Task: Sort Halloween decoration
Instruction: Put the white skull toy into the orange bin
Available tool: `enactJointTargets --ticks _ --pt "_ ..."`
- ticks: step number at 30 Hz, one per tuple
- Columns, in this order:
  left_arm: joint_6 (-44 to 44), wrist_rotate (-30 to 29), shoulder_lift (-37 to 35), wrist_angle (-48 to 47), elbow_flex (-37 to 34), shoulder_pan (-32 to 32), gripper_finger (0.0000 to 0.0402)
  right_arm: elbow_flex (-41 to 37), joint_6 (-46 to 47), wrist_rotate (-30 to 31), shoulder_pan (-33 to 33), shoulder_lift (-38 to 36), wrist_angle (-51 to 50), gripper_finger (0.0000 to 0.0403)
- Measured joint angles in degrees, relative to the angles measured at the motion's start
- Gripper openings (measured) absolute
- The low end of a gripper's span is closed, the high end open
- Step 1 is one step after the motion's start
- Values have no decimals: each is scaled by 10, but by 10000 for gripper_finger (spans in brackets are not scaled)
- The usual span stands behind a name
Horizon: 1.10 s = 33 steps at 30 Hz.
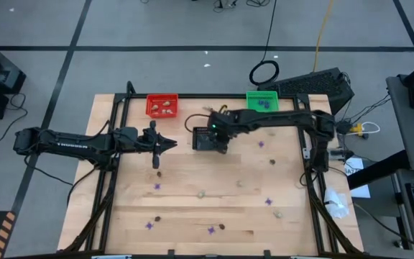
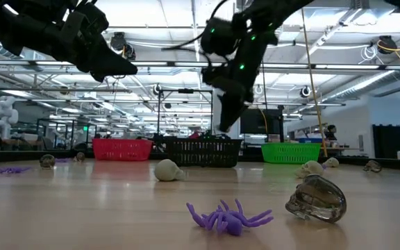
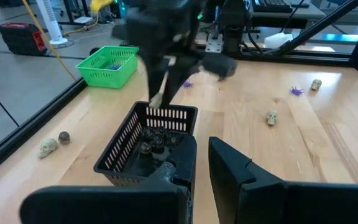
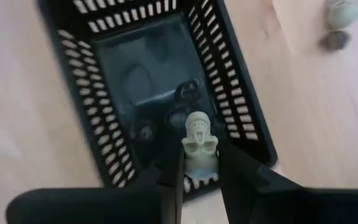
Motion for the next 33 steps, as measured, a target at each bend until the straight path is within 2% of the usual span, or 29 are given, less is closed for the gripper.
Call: enactJointTargets --ticks 5,13,19,26,33 --pt "0 0 0 -1 0 0 35 30 -16 -18 -22 46 -1 59" --pt "1 0 0 0 0 0 35 77 -17 -18 -32 50 13 59" --pt "0 0 0 2 0 0 35 142 -18 -19 -44 73 72 59" --pt "0 3 0 1 0 0 35 287 6 -20 -68 179 99 58" --pt "0 4 0 1 0 0 35 453 64 -48 -91 304 133 56"
